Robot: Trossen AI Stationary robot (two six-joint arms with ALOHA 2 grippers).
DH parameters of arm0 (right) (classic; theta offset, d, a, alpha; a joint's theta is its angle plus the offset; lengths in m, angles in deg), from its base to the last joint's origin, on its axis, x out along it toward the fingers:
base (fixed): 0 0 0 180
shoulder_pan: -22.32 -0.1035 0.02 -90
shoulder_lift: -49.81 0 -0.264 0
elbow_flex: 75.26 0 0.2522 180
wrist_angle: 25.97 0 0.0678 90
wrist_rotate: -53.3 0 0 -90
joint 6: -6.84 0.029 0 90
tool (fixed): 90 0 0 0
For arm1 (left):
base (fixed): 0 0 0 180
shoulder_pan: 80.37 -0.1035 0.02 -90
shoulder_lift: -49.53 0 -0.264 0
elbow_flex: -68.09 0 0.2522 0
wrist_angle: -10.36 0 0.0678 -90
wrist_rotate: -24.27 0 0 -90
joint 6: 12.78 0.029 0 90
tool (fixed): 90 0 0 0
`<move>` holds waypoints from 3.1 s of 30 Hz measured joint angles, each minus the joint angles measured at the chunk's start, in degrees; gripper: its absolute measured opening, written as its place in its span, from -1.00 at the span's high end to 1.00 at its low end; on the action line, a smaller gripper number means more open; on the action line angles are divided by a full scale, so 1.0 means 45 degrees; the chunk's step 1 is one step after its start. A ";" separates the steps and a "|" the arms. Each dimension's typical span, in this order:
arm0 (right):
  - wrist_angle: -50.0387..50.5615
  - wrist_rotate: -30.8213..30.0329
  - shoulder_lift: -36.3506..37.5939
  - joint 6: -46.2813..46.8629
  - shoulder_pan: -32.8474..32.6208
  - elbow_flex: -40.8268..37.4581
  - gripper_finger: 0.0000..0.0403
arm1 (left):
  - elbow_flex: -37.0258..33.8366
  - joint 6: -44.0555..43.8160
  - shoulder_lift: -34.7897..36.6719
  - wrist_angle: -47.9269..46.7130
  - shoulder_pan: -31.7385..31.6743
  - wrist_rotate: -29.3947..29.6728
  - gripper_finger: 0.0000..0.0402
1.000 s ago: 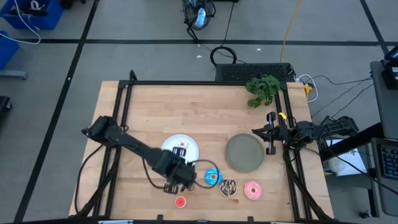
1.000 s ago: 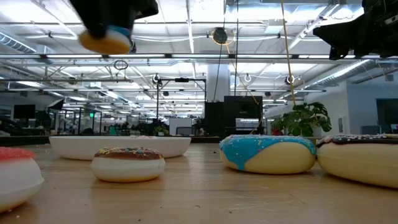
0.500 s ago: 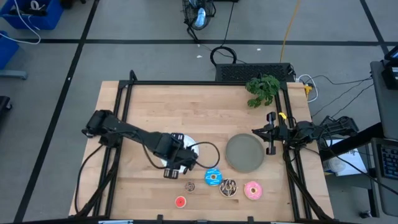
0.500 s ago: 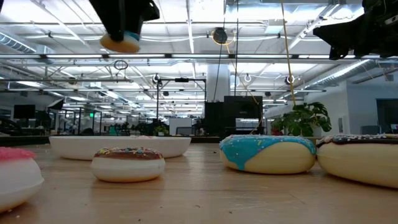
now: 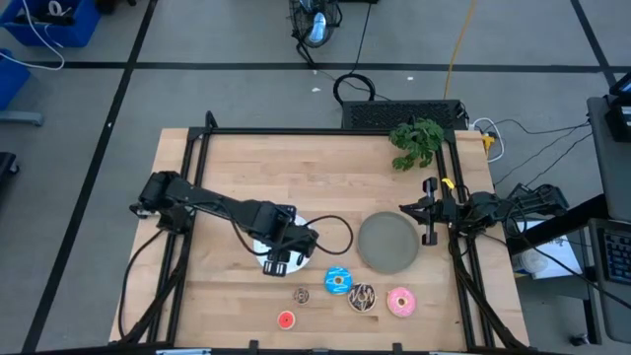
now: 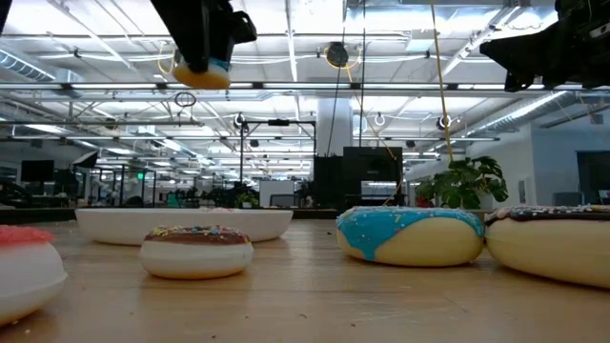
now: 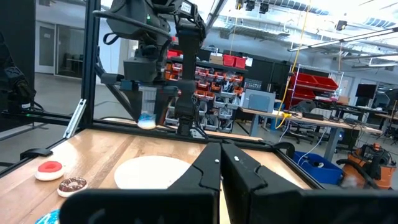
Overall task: Pick & Place donuts
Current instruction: Put the small blue donut on the white plate
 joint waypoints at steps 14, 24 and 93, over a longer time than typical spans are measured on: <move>0.0000 0.0005 0.0000 0.0000 0.0000 -0.0005 1.00 | -0.0097 0.0231 -0.0005 0.0821 -0.0111 0.0054 0.07; 0.0000 0.0005 0.0000 0.0024 0.0000 -0.0005 1.00 | -0.0102 -0.0197 -0.0005 0.2326 -0.0212 0.0379 0.07; -0.0098 0.0000 -0.0005 0.0014 -0.0005 -0.0001 1.00 | -0.4960 -0.1227 -0.0204 0.6991 -0.1111 0.0343 0.07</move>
